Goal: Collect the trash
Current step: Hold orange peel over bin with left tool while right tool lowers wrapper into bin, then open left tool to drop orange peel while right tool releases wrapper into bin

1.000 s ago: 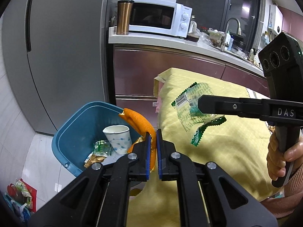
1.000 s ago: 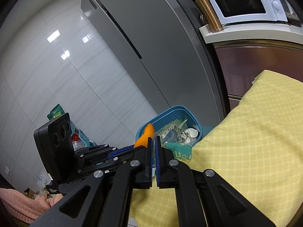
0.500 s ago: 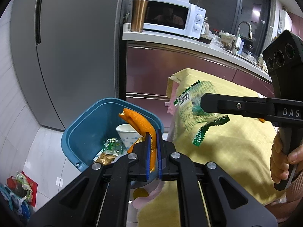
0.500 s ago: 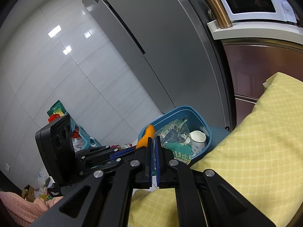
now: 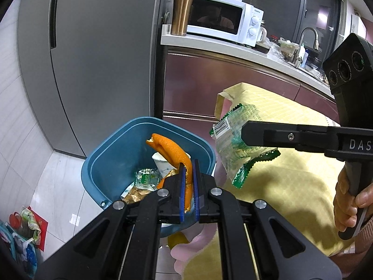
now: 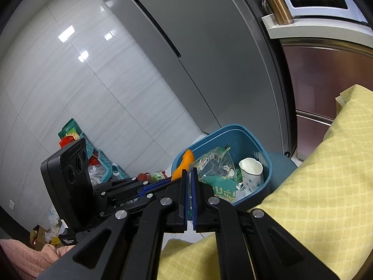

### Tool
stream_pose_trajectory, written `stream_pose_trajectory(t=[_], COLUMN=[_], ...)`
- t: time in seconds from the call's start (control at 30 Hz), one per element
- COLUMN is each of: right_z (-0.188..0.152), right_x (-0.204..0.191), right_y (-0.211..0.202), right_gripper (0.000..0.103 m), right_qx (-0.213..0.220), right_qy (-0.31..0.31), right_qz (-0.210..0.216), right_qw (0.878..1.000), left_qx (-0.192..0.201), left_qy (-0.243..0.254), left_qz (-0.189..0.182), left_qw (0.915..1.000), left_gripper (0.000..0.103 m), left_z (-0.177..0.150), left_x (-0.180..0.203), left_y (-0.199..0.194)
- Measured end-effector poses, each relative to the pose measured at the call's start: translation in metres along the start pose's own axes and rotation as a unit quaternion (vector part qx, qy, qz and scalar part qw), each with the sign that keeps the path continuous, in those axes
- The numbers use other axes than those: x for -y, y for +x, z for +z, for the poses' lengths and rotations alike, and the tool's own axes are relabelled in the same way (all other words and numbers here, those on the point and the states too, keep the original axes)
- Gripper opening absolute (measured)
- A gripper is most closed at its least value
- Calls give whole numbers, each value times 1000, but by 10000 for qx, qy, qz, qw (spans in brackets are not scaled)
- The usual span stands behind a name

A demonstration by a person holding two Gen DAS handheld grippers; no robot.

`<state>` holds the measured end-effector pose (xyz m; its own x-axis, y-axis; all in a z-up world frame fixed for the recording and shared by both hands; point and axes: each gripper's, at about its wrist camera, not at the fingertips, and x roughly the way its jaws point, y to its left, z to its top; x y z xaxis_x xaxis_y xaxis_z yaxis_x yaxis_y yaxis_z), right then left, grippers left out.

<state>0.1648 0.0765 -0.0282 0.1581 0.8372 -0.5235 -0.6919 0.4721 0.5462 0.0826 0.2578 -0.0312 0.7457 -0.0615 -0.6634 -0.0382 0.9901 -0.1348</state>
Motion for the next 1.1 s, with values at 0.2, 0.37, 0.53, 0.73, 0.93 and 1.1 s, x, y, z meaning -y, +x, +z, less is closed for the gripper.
stream_pose_trajectory(t=[0.2, 0.37, 0.53, 0.73, 0.93, 1.1], right_z=[4, 7, 6, 7, 7, 7], right_x=[1, 2, 4, 9, 11, 14], right_y=[11, 24, 36, 48, 57, 67], right_gripper=[2, 2, 2, 2, 2, 2], right_qx=[-106, -226, -348, -476, -582, -679], right_qy=[-25, -44, -10, 39, 36, 70], right_qz=[-9, -57, -103, -168, -207, -290], right_qw=[9999, 9997, 9993, 9987, 9981, 9972], left_qx=[-41, -82, -134, -200, -242, -296], left_qy=[-76, -133, -182, -235, -282, -327], left_qz=[60, 97, 136, 168, 189, 221], left_qw=[9999, 9998, 9997, 9994, 9991, 9988], left_gripper=[6, 6, 6, 6, 6, 6], left_z=[-2, -2, -3, -5, -6, -7], left_x=[-5, -11, -15, -17, -21, -25], left_y=[5, 11, 19, 27, 31, 37])
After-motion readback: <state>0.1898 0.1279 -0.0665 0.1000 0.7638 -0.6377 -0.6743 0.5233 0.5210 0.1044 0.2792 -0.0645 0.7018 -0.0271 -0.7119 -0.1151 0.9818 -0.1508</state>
